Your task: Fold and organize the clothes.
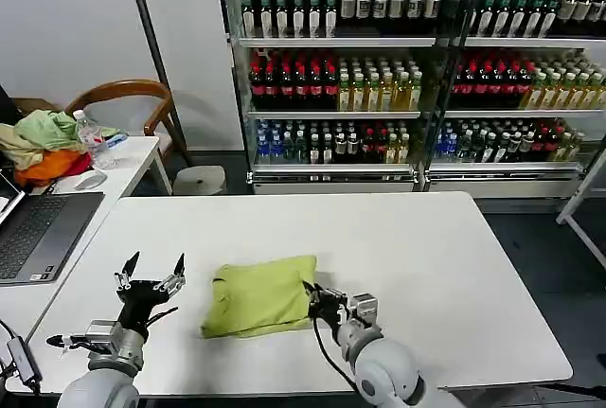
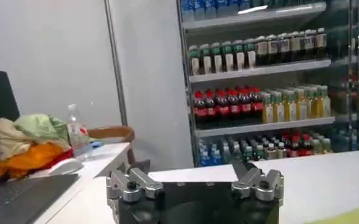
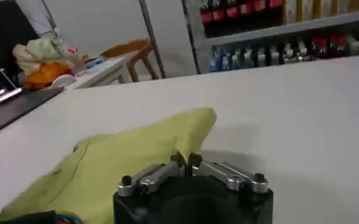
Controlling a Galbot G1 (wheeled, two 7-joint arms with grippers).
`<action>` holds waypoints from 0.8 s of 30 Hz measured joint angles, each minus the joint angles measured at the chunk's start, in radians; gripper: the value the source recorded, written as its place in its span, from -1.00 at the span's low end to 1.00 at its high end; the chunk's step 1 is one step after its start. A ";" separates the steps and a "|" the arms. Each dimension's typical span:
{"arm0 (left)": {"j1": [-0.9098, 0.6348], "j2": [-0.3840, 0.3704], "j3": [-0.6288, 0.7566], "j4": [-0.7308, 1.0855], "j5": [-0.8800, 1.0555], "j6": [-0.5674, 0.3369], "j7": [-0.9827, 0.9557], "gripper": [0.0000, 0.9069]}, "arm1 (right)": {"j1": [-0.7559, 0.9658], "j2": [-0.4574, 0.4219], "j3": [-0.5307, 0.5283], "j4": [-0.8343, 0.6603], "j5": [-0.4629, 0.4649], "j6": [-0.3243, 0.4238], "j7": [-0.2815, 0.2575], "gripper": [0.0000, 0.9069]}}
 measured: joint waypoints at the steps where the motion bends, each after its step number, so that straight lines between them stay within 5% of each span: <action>1: 0.001 -0.002 0.000 0.000 0.000 0.000 0.000 1.00 | 0.002 -0.003 0.006 -0.002 -0.004 0.000 -0.002 -1.00; 24: -0.005 -0.021 0.022 0.010 0.018 -0.006 0.000 1.00 | -0.020 -0.042 0.140 -0.058 -0.075 0.040 -0.024 -1.00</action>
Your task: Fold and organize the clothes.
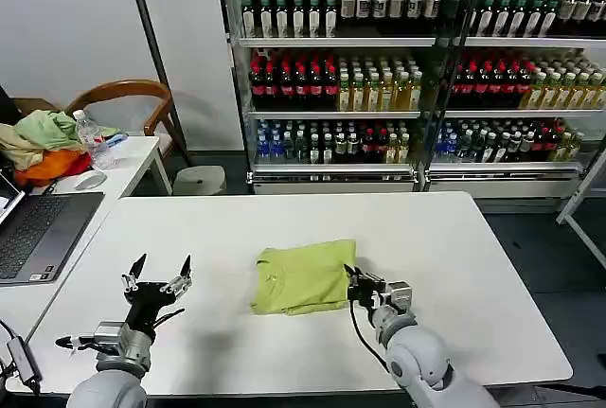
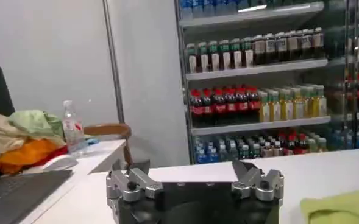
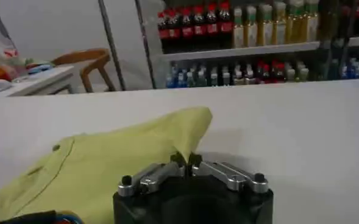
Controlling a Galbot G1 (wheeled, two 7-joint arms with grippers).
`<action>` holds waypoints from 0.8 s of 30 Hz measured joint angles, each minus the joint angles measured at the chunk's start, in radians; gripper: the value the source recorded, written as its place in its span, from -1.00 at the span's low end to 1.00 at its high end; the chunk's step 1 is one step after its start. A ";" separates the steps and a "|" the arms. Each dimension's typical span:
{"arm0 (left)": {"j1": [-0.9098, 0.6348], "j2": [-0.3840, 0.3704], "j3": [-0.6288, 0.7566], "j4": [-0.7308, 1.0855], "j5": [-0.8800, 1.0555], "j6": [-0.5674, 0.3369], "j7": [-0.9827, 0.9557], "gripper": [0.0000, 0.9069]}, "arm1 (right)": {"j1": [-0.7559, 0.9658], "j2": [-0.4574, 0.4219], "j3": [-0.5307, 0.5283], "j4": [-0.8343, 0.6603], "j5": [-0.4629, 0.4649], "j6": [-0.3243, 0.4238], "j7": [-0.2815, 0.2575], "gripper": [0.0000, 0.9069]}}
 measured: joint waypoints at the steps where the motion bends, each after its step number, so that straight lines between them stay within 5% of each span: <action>1: 0.001 0.000 0.000 0.001 0.002 -0.002 0.000 1.00 | 0.000 0.000 0.005 -0.003 -0.002 0.001 0.000 -1.00; 5: 0.006 -0.002 0.000 -0.002 0.004 -0.005 0.000 1.00 | -0.002 -0.001 0.017 -0.007 -0.007 0.005 0.000 -1.00; 6: 0.007 -0.002 0.000 -0.004 0.004 -0.006 0.000 1.00 | -0.004 -0.001 0.018 -0.007 -0.008 0.006 0.001 0.29; 7: 0.007 -0.002 -0.001 -0.005 0.004 -0.007 0.000 1.00 | -0.006 -0.001 0.020 -0.007 -0.009 0.006 0.003 1.00; 24: 0.011 0.008 0.006 -0.019 0.006 -0.016 0.006 1.00 | -0.034 -0.044 0.112 0.023 -0.052 -0.004 -0.029 1.00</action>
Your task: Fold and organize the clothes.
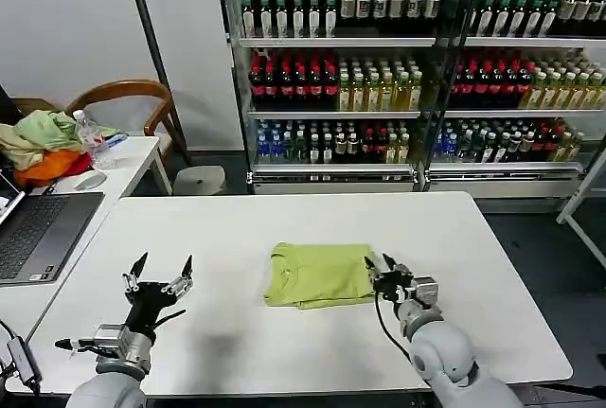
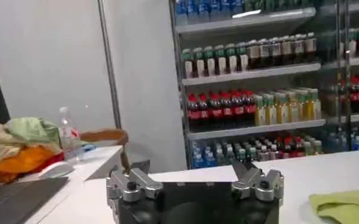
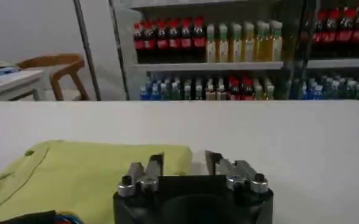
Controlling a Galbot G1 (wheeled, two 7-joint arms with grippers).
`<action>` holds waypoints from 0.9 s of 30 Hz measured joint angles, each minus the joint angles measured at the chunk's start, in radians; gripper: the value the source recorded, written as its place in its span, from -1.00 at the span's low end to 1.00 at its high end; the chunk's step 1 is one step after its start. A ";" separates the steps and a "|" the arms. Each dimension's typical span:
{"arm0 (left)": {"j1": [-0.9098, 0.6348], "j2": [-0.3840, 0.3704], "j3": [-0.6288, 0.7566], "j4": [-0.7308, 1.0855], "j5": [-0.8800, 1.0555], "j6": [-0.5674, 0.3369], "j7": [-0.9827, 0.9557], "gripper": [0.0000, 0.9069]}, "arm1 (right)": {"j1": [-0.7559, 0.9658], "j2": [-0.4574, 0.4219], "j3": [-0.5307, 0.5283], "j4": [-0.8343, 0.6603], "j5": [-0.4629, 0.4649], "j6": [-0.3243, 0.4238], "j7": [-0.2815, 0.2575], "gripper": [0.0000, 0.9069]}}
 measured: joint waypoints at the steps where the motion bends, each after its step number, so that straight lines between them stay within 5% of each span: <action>1: 0.000 0.000 0.001 0.000 0.000 0.000 0.000 1.00 | 0.000 -0.004 0.009 0.003 -0.003 0.000 -0.003 1.00; 12: 0.013 -0.001 0.012 -0.012 0.006 -0.016 0.012 1.00 | 0.018 -0.028 0.111 0.015 -0.044 0.016 -0.023 1.00; 27: -0.009 0.003 0.021 0.019 0.033 -0.087 0.052 1.00 | 0.008 -0.038 0.219 -0.034 -0.216 0.161 -0.103 1.00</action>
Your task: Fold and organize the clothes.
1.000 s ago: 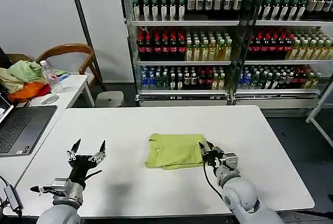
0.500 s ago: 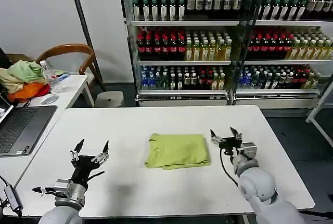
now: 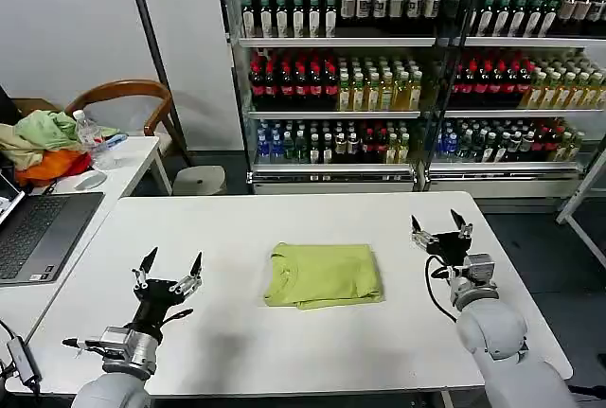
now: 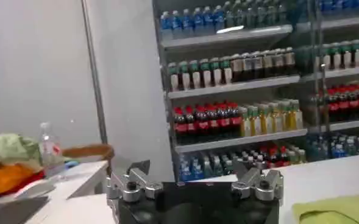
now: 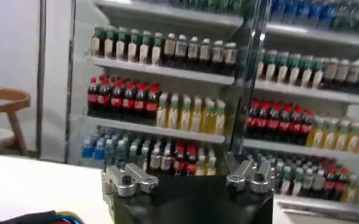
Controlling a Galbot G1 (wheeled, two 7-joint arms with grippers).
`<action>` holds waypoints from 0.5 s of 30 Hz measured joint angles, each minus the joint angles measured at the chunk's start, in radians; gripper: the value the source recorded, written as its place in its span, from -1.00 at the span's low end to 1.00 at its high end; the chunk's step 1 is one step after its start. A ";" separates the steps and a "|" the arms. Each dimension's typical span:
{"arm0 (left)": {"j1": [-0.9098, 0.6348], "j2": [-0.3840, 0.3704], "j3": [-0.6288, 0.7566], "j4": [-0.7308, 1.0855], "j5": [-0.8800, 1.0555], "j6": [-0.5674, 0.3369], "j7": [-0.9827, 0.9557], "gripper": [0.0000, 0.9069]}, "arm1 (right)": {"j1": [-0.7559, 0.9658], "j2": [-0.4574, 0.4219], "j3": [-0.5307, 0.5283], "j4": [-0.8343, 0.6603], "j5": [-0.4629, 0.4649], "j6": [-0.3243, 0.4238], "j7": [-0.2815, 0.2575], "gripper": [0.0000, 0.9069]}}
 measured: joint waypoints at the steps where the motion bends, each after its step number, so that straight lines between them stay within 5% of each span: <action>1: -0.004 0.000 0.001 0.005 0.008 -0.010 0.002 1.00 | -0.003 -0.001 0.007 0.000 -0.005 0.006 -0.005 1.00; 15: -0.092 0.001 0.038 0.086 0.155 -0.152 0.039 1.00 | -0.063 -0.005 0.085 -0.007 -0.067 0.078 -0.043 1.00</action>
